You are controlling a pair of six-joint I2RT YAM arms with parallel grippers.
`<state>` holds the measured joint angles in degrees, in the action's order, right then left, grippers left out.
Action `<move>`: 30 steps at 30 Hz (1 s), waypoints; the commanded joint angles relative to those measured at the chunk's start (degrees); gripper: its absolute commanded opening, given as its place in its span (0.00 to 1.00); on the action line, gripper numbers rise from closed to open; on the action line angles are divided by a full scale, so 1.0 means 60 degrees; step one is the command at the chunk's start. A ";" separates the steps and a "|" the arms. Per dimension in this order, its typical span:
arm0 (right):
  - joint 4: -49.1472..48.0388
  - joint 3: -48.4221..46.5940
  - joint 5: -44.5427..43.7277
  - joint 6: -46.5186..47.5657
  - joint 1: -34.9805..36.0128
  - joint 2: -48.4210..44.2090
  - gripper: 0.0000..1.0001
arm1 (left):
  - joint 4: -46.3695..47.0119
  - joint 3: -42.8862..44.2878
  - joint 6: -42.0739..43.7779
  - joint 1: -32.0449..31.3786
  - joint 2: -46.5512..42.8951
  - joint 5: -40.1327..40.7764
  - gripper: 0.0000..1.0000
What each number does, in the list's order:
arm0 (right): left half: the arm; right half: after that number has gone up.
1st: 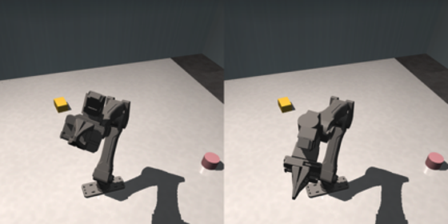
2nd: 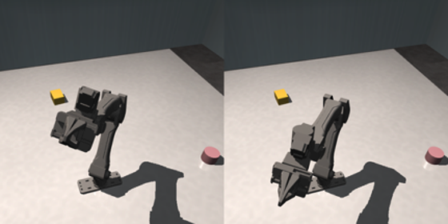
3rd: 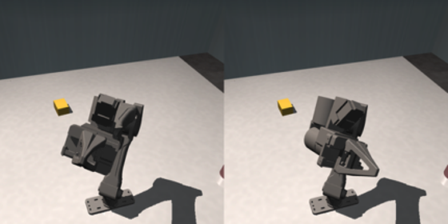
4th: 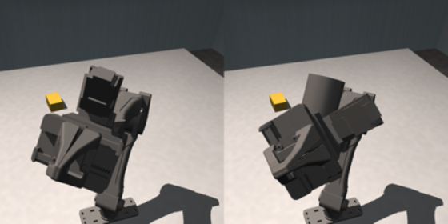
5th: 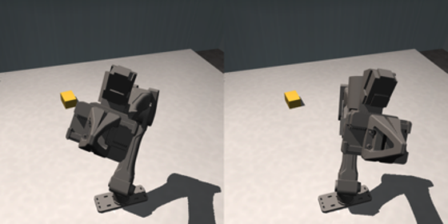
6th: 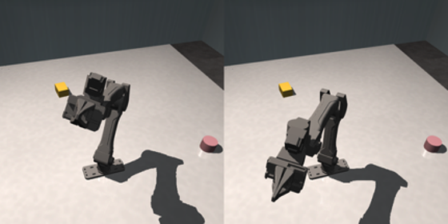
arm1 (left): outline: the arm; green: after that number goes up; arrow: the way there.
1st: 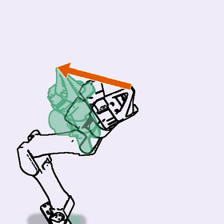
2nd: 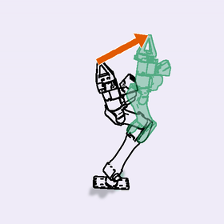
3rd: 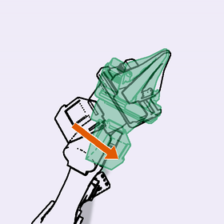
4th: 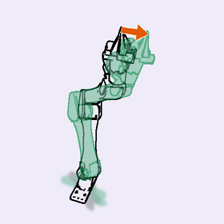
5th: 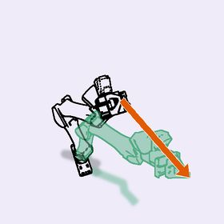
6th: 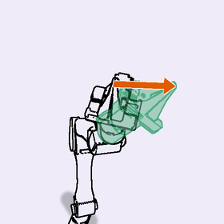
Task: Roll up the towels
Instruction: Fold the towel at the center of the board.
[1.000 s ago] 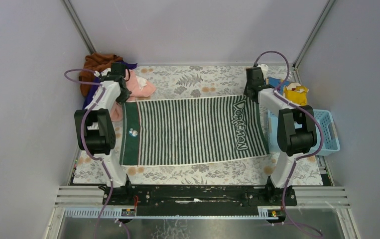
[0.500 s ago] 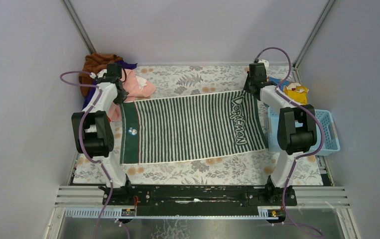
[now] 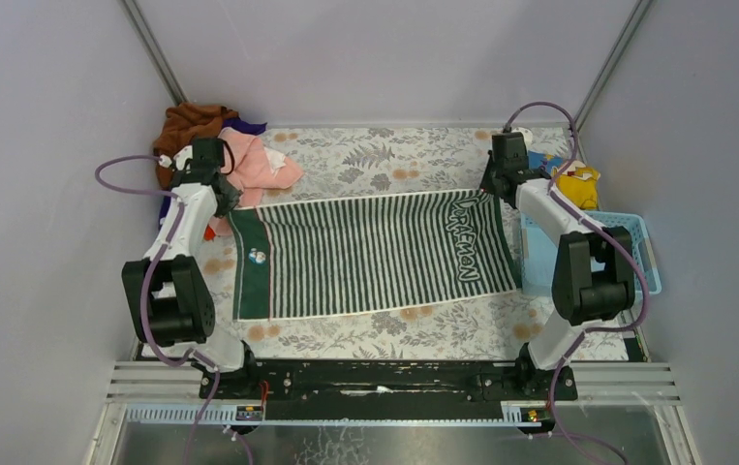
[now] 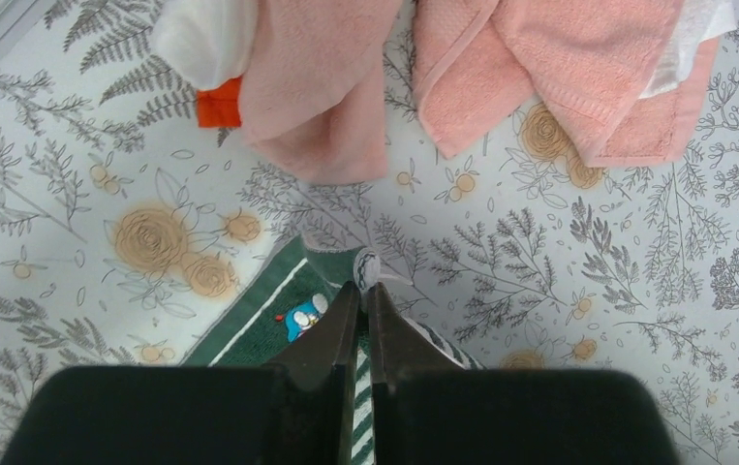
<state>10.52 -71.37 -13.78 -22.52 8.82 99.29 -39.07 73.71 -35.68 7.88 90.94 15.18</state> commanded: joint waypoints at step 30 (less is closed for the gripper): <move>-0.0946 -0.2142 0.0231 0.0212 -0.0152 0.1189 0.00 | 0.0455 0.2046 0.0266 0.0830 0.1351 -0.0092 0.00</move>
<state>7.44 -80.14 -9.37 -23.27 8.84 105.51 -39.09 82.98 -34.87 11.68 98.45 13.06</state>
